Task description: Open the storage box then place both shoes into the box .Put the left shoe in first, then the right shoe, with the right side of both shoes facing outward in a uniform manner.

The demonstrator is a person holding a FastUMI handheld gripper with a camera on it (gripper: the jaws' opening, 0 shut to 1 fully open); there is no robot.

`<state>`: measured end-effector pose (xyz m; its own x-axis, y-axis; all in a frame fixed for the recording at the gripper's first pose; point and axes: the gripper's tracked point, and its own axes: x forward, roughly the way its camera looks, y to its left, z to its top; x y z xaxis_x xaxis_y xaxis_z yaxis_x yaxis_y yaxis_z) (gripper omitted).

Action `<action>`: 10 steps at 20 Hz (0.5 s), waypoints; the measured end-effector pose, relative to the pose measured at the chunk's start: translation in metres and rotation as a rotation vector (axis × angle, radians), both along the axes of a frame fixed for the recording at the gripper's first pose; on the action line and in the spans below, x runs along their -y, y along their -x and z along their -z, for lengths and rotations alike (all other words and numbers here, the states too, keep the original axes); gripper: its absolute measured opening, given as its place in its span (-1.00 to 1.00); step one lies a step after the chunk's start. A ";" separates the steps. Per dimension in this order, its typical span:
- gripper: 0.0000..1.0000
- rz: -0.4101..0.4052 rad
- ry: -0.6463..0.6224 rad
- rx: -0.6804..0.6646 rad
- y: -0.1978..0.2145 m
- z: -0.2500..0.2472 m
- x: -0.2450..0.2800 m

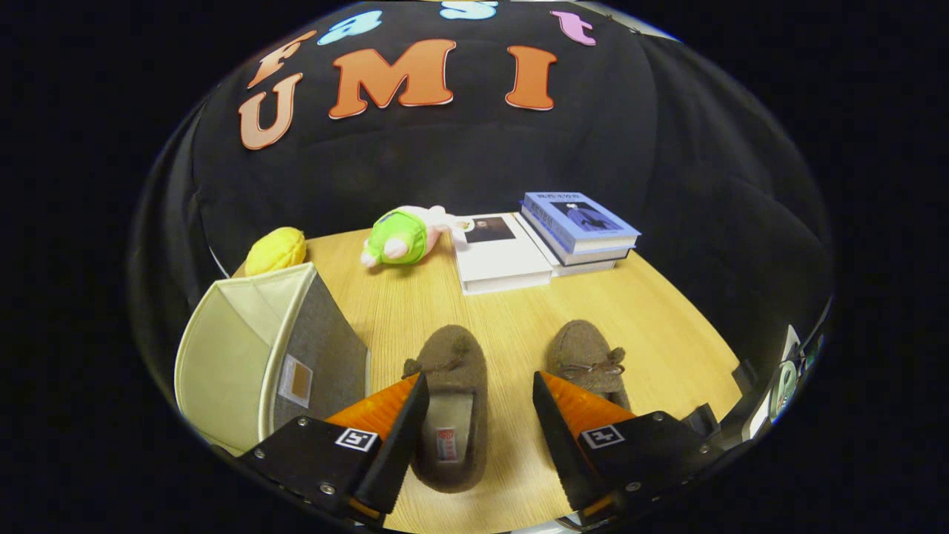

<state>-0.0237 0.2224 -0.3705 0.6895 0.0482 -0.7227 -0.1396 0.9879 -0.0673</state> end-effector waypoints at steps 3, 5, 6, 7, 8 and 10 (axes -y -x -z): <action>0.49 -0.001 0.013 -0.041 0.002 0.026 0.003; 0.25 0.004 0.001 -0.093 0.005 0.046 0.004; 0.15 0.009 -0.015 -0.114 0.006 0.054 0.002; 0.08 0.016 -0.025 -0.124 0.005 0.059 0.002; -0.01 0.022 -0.027 -0.132 0.004 0.064 0.003; -0.19 0.033 -0.026 -0.162 0.006 0.075 0.005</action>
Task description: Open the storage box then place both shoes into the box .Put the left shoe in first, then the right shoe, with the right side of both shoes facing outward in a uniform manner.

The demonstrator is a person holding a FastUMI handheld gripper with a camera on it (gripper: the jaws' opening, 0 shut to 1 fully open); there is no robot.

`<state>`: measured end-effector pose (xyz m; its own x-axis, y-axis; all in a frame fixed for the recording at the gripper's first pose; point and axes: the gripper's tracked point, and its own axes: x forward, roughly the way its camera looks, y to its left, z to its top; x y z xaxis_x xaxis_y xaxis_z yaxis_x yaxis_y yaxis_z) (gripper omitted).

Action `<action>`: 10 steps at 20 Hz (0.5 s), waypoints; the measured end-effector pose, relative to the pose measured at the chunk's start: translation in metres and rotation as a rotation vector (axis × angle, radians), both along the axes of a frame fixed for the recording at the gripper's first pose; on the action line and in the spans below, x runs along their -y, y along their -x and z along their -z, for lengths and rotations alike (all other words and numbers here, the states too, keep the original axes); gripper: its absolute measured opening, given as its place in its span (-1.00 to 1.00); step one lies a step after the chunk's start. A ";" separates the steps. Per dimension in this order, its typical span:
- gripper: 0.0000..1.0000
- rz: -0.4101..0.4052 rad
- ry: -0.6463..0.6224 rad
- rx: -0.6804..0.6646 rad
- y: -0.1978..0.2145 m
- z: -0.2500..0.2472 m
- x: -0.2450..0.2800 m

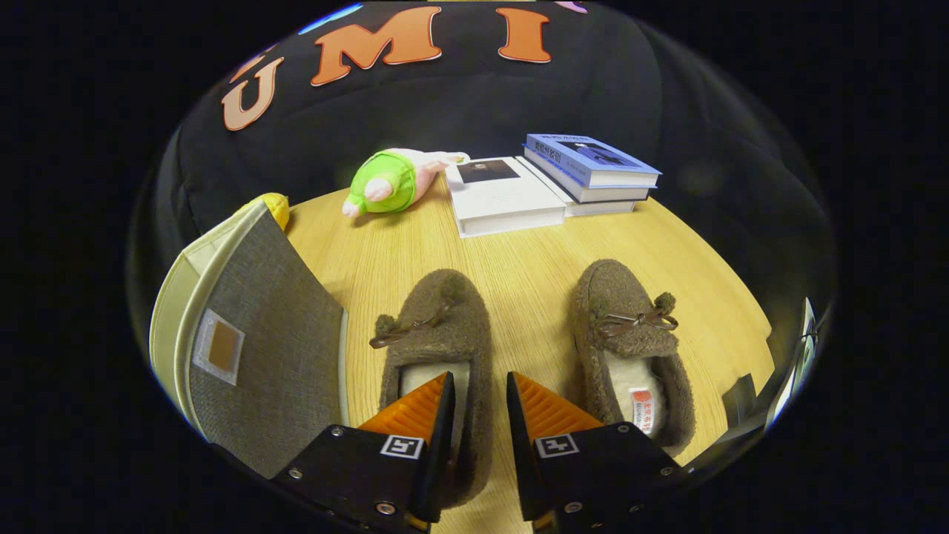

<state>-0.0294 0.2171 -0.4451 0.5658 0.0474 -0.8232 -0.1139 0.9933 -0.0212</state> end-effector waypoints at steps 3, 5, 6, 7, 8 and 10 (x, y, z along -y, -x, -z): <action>-0.32 0.022 -0.022 -0.035 0.003 0.013 0.001; -0.43 0.051 -0.074 -0.047 0.003 0.014 -0.005; -0.53 0.071 -0.094 -0.052 0.002 0.015 -0.005; -0.62 0.092 -0.112 -0.061 0.000 0.017 -0.004; -0.79 0.114 -0.118 -0.061 -0.001 0.018 0.000; -0.94 0.144 -0.141 -0.058 -0.004 0.016 0.002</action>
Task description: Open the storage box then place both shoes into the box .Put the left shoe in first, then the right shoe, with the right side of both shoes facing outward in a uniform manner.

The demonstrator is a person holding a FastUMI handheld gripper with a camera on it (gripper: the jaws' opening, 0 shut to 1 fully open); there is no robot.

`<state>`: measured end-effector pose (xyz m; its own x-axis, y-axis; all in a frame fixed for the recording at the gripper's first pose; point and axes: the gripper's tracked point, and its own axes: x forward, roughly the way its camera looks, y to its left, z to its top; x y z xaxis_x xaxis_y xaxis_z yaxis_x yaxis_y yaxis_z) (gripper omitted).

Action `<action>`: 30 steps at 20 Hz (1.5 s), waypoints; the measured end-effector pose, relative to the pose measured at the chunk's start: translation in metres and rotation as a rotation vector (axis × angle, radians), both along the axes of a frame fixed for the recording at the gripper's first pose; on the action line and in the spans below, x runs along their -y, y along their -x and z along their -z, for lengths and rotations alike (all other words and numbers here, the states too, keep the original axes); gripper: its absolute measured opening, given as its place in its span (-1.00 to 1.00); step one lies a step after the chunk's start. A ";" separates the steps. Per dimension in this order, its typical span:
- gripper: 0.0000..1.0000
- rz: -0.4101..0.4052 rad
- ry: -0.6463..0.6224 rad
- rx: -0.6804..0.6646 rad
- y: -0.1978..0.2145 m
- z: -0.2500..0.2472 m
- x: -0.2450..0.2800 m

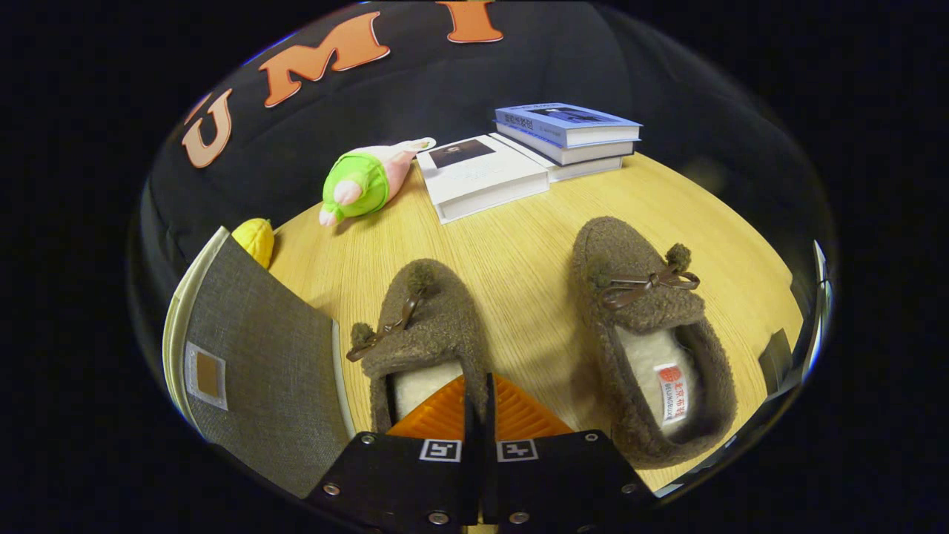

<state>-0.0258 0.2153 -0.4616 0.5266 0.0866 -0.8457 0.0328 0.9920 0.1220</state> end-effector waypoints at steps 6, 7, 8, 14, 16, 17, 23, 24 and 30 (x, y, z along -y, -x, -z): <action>-0.99 0.088 -0.041 0.012 -0.002 -0.028 0.012; -0.99 0.091 -0.047 0.024 -0.004 -0.038 0.014; -0.99 0.093 -0.052 0.044 -0.006 -0.049 0.015; -0.99 0.082 -0.102 0.174 -0.020 -0.136 0.001; -0.99 0.081 -0.124 0.224 -0.022 -0.167 -0.009; -0.99 0.079 -0.135 0.241 -0.021 -0.180 -0.016; -0.99 0.037 -0.220 0.296 -0.005 -0.232 -0.080; -0.99 0.023 -0.226 0.291 0.000 -0.232 -0.092; -0.98 -0.070 -0.252 0.214 0.037 -0.203 -0.171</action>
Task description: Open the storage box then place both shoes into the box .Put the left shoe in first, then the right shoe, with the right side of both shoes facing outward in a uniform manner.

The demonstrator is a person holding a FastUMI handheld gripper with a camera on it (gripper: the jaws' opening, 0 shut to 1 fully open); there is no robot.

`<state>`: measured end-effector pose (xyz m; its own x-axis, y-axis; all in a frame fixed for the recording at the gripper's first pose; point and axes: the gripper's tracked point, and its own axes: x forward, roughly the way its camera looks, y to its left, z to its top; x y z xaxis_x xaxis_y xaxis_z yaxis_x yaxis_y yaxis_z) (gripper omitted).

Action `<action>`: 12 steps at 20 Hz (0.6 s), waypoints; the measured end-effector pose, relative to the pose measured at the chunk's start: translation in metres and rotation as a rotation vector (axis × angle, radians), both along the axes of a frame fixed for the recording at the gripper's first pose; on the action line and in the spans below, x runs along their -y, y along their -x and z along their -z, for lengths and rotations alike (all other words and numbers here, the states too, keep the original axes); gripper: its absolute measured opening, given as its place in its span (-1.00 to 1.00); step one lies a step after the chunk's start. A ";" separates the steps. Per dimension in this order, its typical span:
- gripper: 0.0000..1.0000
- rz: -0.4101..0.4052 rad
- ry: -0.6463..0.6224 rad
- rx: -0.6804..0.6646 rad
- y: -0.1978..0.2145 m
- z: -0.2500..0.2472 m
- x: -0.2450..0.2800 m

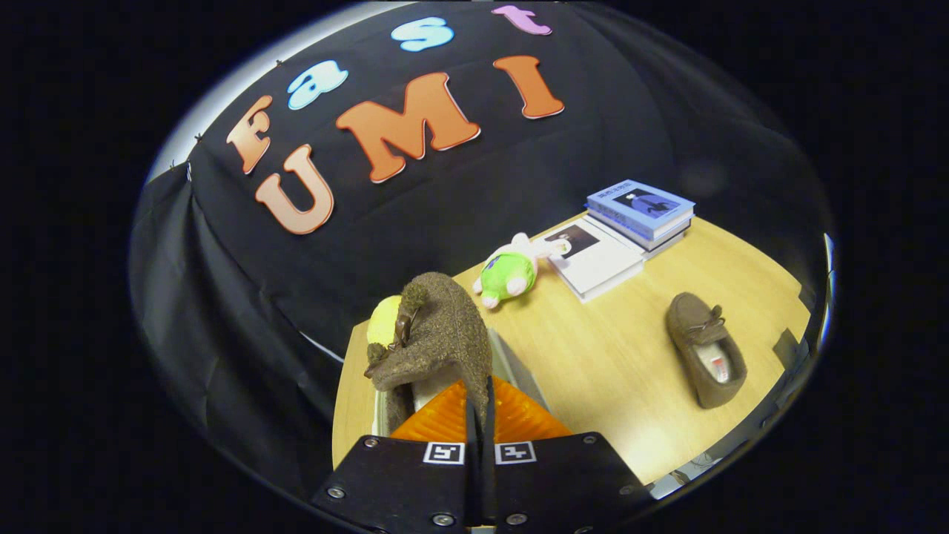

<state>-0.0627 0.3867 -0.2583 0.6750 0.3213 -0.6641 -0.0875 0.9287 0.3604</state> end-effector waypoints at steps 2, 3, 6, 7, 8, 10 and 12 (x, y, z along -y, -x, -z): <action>-0.98 -0.026 0.009 -0.026 0.009 0.016 -0.023; -0.98 -0.037 0.011 -0.039 0.012 0.024 -0.034; -0.98 -0.063 0.040 -0.091 0.025 0.053 -0.059; -0.98 -0.070 0.059 -0.110 0.030 0.063 -0.065; -0.98 -0.079 0.076 -0.127 0.034 0.072 -0.071; -0.98 -0.106 0.108 -0.154 0.042 0.087 -0.081; -0.95 -0.124 0.127 -0.161 0.045 0.094 -0.086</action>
